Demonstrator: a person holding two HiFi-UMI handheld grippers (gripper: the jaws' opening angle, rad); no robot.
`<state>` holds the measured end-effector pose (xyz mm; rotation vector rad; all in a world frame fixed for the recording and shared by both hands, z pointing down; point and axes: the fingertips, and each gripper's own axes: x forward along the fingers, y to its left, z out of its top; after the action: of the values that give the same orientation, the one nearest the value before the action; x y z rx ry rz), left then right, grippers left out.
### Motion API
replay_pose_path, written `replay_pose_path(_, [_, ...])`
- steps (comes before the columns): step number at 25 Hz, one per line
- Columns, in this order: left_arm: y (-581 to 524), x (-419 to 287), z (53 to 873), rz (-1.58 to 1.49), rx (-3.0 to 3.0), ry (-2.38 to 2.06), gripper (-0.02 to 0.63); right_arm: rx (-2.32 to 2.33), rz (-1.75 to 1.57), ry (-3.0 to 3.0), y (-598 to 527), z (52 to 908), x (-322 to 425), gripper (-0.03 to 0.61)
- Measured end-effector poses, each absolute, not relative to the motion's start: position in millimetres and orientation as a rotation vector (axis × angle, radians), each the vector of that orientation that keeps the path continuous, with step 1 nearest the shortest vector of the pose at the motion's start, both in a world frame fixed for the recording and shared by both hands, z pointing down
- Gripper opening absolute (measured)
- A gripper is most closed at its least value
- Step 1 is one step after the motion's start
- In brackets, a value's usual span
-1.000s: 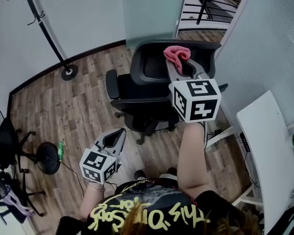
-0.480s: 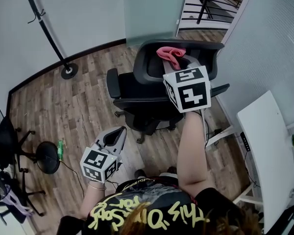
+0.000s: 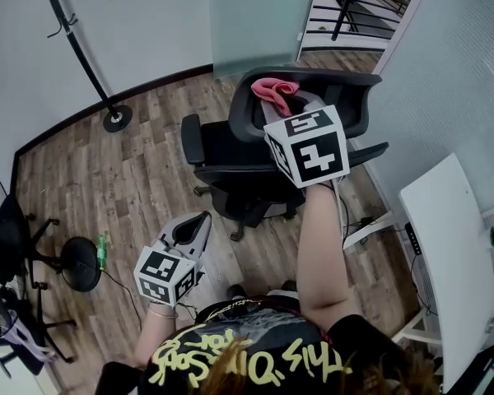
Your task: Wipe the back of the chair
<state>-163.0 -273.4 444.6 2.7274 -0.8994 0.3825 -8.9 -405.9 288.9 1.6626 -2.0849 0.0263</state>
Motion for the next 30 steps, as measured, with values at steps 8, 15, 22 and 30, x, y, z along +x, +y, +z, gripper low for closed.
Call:
replay_pose_path(8, [-274.1, -167.7, 446.3, 0.381, 2.719, -0.924, -0.008, 1.683, -0.012, -2.082, -412.7, 303.1, -25.0, 0.063])
replay_pose_path(15, [-272.9, -168.3, 446.0, 0.385, 2.721, -0.913, -0.006, 1.691, -0.062, -2.11, -407.4, 305.3, -43.2, 0.063])
replay_pose_path(22, [-271.9, -168.1, 445.0, 0.385, 2.716, -0.923, -0.008, 1.595, -0.066, -2.197, -406.3, 317.3, -74.6, 0.064])
replay_pose_path(30, [-265.0, -166.3, 445.3, 0.404, 2.719, -0.922, -0.008, 1.446, 0.126, -2.568, -376.6, 309.6, -109.1, 0.064])
